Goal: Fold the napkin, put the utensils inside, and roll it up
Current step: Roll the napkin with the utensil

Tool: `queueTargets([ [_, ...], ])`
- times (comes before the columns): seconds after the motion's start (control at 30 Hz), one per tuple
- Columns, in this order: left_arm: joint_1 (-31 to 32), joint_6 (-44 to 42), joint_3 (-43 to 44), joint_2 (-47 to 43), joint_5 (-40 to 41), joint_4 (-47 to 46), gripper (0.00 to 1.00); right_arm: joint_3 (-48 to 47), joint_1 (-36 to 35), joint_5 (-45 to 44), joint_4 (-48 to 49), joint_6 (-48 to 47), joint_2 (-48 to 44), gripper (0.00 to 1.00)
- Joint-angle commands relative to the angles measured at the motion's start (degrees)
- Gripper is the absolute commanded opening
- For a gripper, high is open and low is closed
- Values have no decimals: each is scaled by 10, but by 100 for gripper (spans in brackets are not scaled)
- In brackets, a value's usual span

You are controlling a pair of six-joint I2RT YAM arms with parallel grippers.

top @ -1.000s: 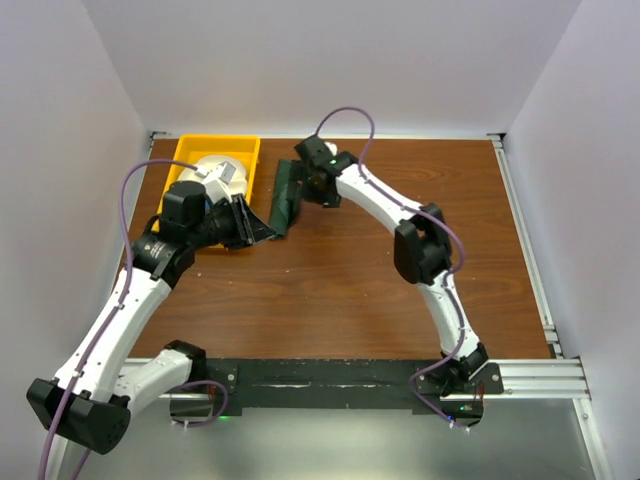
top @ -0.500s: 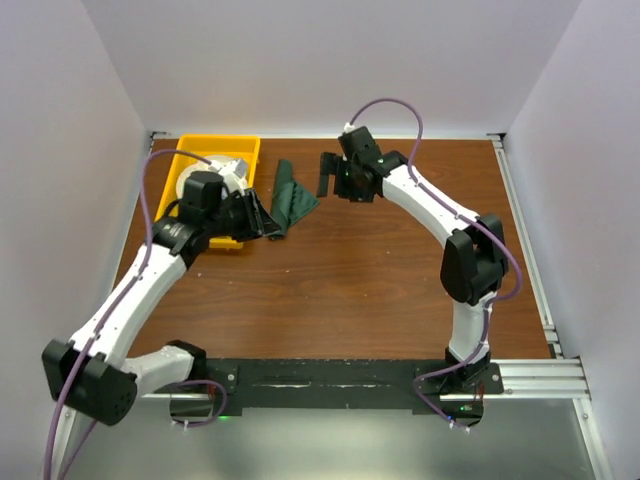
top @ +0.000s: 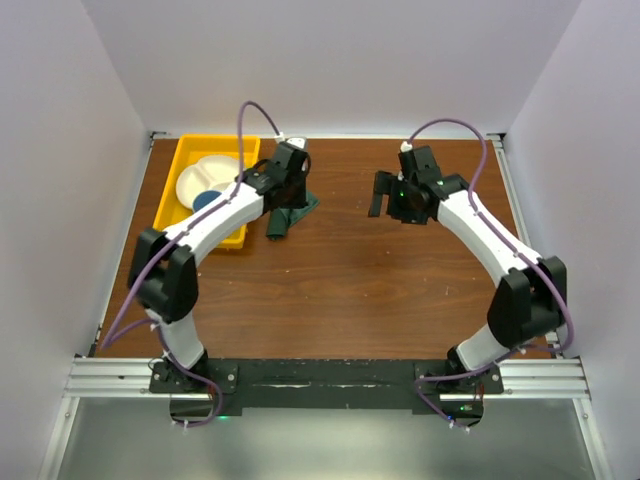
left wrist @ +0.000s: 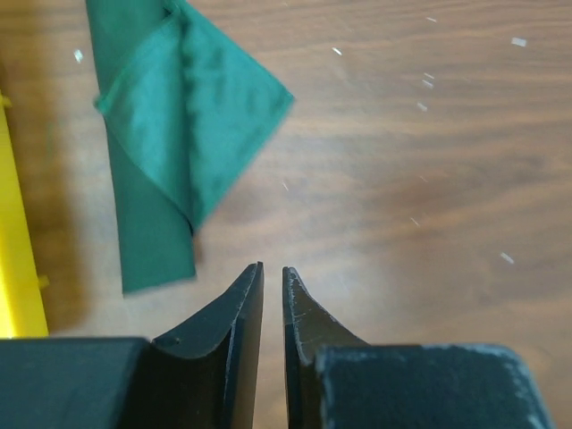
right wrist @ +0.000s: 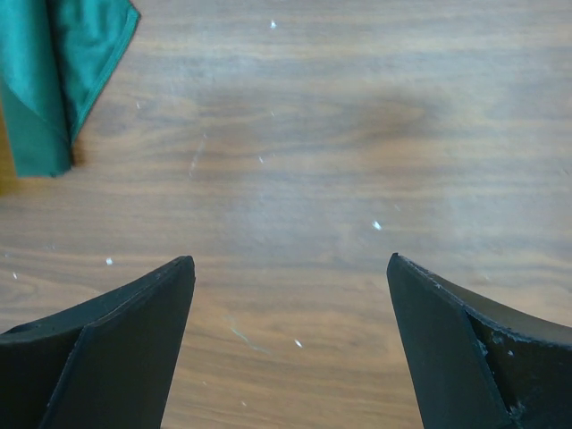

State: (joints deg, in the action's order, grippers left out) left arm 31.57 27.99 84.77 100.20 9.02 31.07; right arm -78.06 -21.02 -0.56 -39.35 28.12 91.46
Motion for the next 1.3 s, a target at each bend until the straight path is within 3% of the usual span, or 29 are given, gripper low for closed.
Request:
queueTargets([
  [0.0,8,-46,73,64,71,-39,19,51,5,4,6,-32,-53,93],
  [0.3,15,-66,153,212,65,-70,27,78,27,15,-10,-72,-105,93],
  [0.63,13,-92,194,286,54,-94,40,105,47,19,-6,-83,-117,93],
  [1.03,-9,-94,219,325,28,-107,40,99,50,26,-3,-79,-103,93],
  [1.27,-12,-95,226,344,12,-109,34,99,53,34,0,-77,-92,93],
])
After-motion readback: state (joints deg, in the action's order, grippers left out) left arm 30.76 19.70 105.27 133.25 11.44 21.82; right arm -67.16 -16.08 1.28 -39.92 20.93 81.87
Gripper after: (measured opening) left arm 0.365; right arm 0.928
